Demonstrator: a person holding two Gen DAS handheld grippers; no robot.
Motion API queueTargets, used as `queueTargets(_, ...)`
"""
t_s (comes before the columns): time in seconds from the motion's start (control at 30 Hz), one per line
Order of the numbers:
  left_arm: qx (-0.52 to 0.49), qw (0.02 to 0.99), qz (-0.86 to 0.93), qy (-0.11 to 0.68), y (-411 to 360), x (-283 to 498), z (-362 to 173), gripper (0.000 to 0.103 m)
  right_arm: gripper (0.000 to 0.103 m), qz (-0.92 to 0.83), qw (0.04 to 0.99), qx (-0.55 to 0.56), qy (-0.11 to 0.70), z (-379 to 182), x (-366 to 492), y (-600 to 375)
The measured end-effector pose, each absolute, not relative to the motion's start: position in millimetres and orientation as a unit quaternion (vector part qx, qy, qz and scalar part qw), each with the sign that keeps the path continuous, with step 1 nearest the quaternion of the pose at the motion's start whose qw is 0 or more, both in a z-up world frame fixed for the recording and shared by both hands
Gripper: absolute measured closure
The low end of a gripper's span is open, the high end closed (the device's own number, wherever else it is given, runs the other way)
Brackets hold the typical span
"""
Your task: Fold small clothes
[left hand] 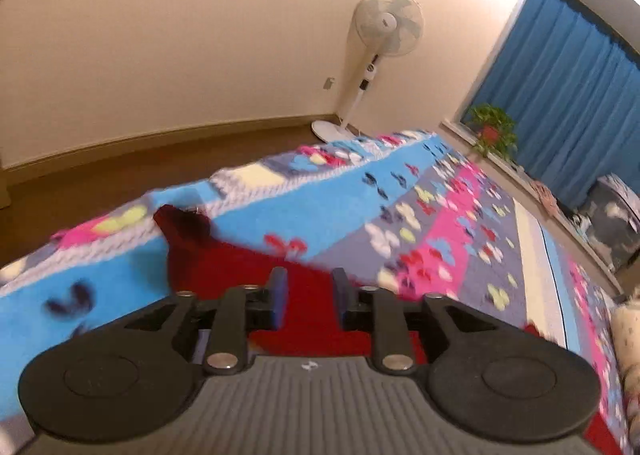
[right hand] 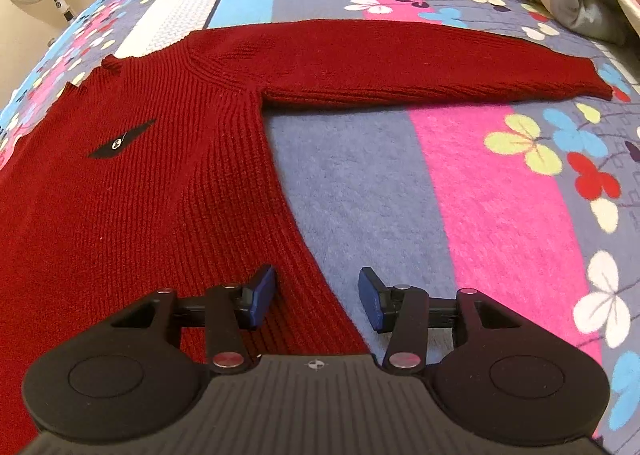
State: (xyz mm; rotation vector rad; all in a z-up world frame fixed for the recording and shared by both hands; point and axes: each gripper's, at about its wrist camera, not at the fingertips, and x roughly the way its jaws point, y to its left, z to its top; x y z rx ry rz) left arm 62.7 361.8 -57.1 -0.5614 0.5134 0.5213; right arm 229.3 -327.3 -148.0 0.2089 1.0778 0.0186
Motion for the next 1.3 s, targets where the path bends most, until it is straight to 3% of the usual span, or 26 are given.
queueTargets(0.17,-0.302,0.888,0.162,0.306,301,29,-81,0.069,0.053,0.005,0.856,0.101,0.507,-143,198,-339)
queueTargets(0.3,-0.252,0.885,0.059,0.387,242,16,-110,0.057,0.052,0.019,0.847,0.097,0.522,-143,166,-350)
queueTargets(0.47,-0.194,0.858,-0.008,0.475,196,-9,-153,0.055,0.049,0.035,0.848,0.07,0.523,-145,126,-363)
queueTargets(0.73,-0.141,0.849,-0.013,0.509,170,-30,-178,0.057,0.049,0.047,0.858,0.053,0.509,-146,82,-375)
queueTargets(0.77,-0.137,0.85,-0.013,0.509,168,-29,-178,0.071,0.058,0.049,0.859,0.054,0.506,-147,79,-374)
queueTargets(0.8,-0.132,0.85,-0.016,0.51,166,-29,-178,0.089,0.076,0.056,0.861,0.058,0.502,-146,76,-373)
queueTargets(0.87,-0.111,0.858,-0.019,0.501,161,-32,-171,0.091,0.093,0.057,0.867,0.06,0.491,-139,69,-372)
queueTargets(1.13,-0.131,0.903,-0.041,0.407,170,-75,-113,0.094,0.097,0.06,0.905,0.165,0.388,-64,15,-401)
queueTargets(1.3,-0.116,0.884,-0.008,0.453,172,-67,-131,0.094,0.097,0.022,0.875,0.136,0.464,-103,26,-398)
